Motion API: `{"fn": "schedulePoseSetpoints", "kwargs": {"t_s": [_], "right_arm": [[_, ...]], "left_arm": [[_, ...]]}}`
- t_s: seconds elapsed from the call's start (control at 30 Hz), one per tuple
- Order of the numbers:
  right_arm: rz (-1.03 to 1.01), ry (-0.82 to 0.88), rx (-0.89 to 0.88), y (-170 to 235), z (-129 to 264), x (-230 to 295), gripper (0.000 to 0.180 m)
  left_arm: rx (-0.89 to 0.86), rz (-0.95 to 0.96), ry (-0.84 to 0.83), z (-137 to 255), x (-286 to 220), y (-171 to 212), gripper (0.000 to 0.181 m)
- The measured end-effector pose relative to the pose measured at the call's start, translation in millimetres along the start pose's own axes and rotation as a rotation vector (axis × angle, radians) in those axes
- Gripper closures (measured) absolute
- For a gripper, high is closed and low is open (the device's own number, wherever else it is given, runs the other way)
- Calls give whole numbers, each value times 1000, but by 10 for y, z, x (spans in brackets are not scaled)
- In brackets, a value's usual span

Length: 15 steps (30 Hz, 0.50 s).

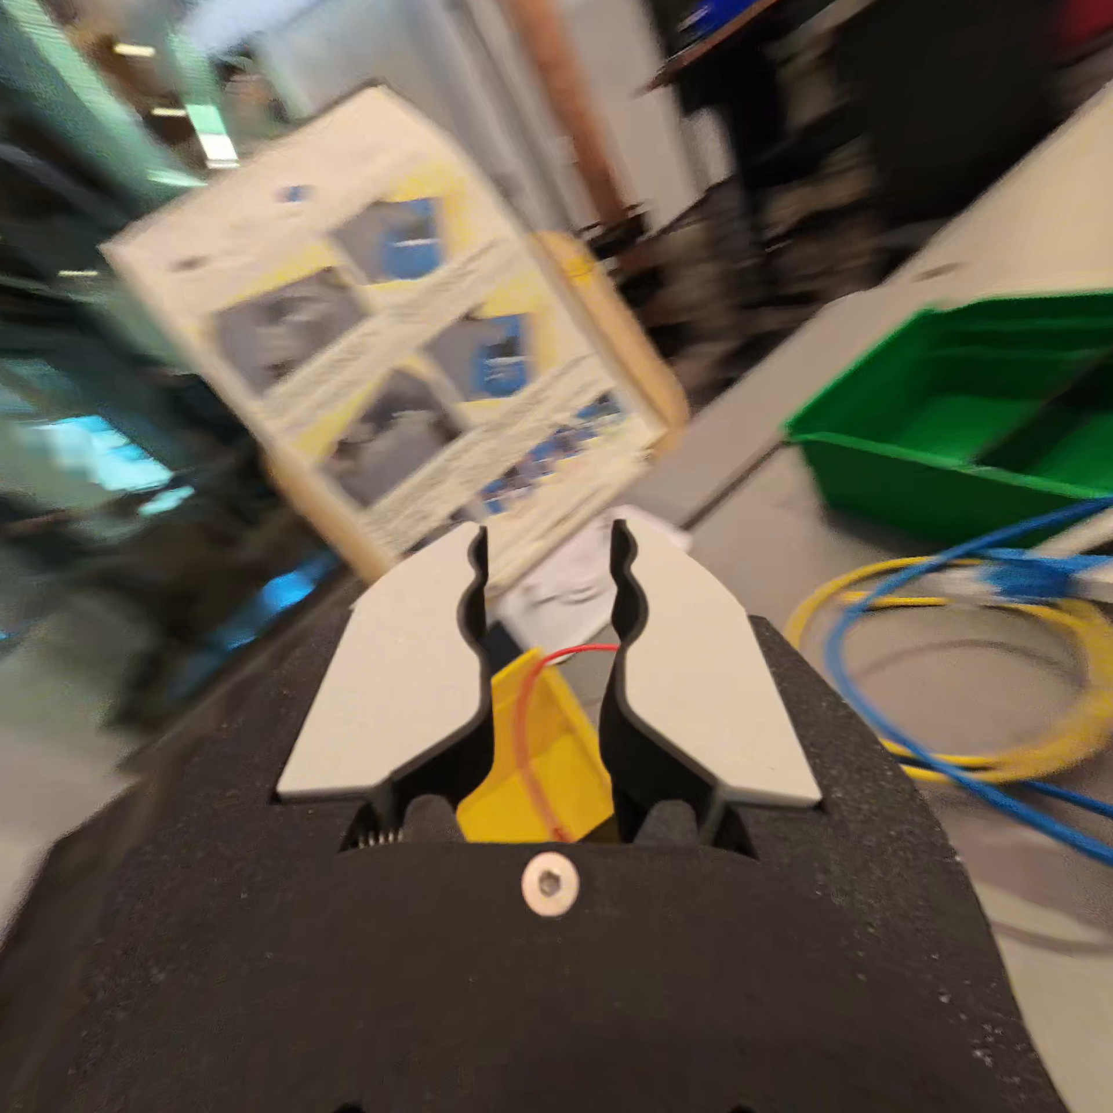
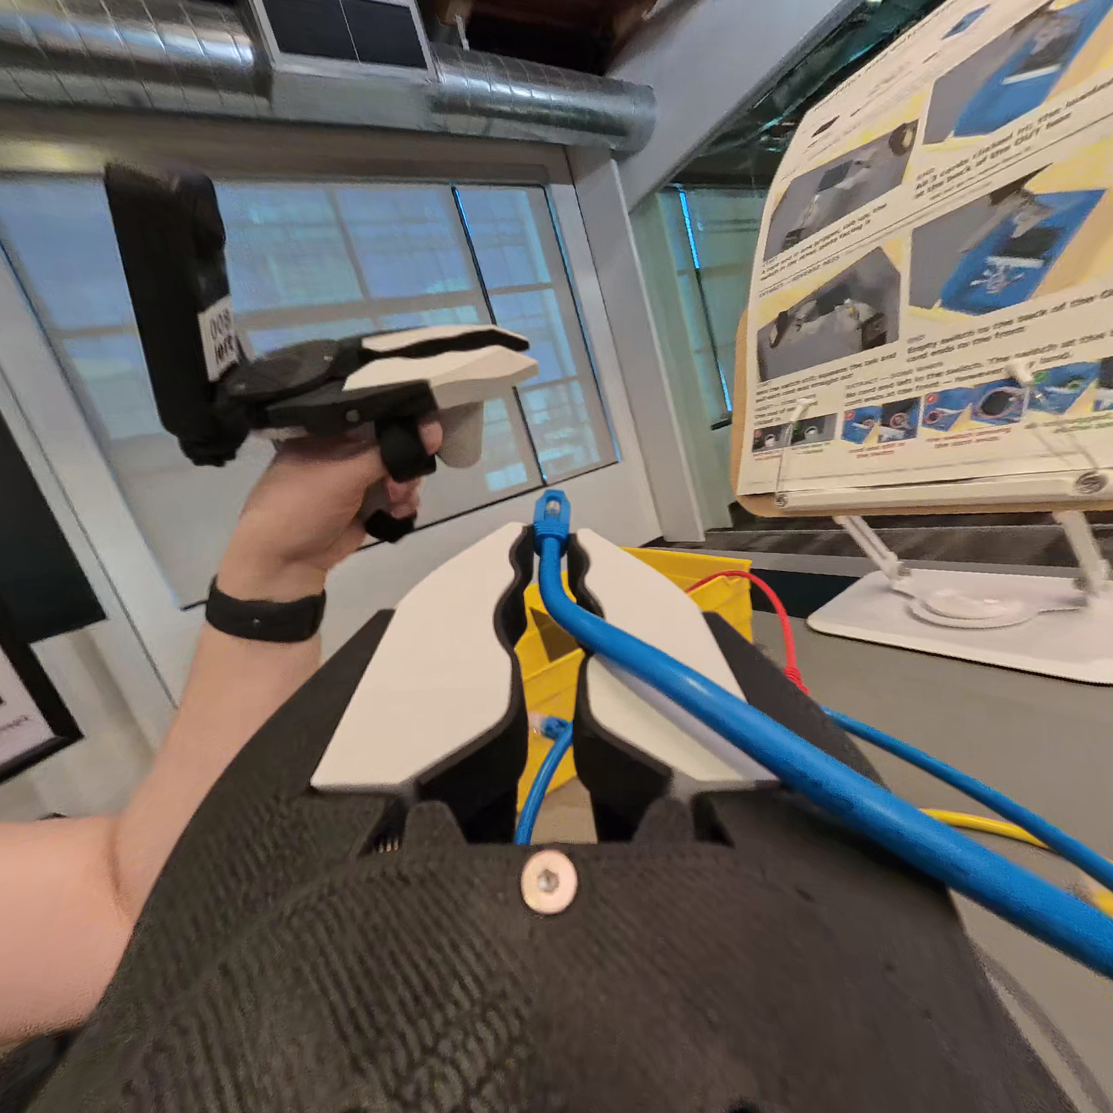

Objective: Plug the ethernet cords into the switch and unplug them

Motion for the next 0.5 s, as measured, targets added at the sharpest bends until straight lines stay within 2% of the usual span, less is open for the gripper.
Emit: {"fn": "schedulePoseSetpoints", "kwargs": {"t_s": [0.07, 0.13, 0.27, 0.5], "right_arm": [[59, -5, 30, 18, 34, 80, 169], [106, -15, 62, 37, 53, 184, 169], [133, -40, 85, 29, 55, 332, 169], [127, -53, 93, 37, 59, 378, 169]], "left_arm": [[45, -50, -104, 25, 110, 30, 140], [28, 1, -94, 7, 93, 20, 140], [66, -69, -158, 10, 193, 76, 139], [62, -63, -153, 23, 194, 64, 138]]}}
Point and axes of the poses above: each gripper's, where its closed fingertips meet, z back along the fingers, y out of its underside, x = y × z across the jaws, the point moved 2 cm from there along z, back along the fingers, and after that the axes turned 13 degrees about -x, right-handed, at the moved point
